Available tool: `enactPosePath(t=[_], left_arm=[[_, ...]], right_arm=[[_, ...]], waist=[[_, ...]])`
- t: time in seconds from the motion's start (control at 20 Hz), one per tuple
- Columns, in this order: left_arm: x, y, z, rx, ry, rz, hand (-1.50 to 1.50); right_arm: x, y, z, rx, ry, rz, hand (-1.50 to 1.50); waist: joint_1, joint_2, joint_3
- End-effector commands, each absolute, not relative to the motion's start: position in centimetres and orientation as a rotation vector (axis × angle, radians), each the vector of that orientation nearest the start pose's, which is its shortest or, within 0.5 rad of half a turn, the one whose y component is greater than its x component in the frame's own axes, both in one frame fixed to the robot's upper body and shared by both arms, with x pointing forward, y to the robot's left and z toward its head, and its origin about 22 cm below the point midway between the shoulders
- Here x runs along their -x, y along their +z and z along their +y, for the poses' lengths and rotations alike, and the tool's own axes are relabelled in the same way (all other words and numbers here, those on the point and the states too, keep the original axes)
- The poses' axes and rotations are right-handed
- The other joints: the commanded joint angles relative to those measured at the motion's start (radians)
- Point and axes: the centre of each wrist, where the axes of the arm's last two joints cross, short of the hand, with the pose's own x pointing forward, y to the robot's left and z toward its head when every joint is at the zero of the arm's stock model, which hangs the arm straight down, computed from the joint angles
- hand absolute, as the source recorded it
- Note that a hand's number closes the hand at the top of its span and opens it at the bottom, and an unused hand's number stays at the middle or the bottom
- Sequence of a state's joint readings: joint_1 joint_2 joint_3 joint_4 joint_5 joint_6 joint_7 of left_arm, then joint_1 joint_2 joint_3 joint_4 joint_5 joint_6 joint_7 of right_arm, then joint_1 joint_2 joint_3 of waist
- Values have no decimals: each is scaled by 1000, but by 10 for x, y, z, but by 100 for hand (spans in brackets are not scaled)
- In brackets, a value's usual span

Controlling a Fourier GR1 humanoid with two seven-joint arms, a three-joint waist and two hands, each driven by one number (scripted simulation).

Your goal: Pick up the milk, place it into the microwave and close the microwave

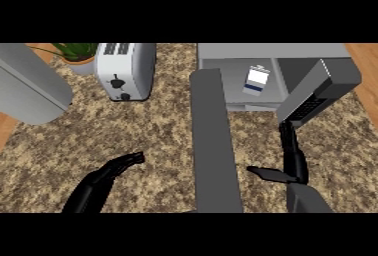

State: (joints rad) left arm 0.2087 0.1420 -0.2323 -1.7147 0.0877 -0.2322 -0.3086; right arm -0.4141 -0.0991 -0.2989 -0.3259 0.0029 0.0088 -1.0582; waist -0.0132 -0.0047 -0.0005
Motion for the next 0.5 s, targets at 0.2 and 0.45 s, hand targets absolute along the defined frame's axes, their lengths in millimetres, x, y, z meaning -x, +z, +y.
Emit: enactPosePath(t=[0.2,0.45], left_arm=[[-201,-25,189,330,-451,-1725,150],[-195,-26,193,321,-683,-1662,150]], right_arm=[[-216,-163,-287,1,-155,-1890,-150],[-211,-139,-302,14,-140,-1921,-150]], waist=[[-8,0,-1],[-21,-6,-3]])
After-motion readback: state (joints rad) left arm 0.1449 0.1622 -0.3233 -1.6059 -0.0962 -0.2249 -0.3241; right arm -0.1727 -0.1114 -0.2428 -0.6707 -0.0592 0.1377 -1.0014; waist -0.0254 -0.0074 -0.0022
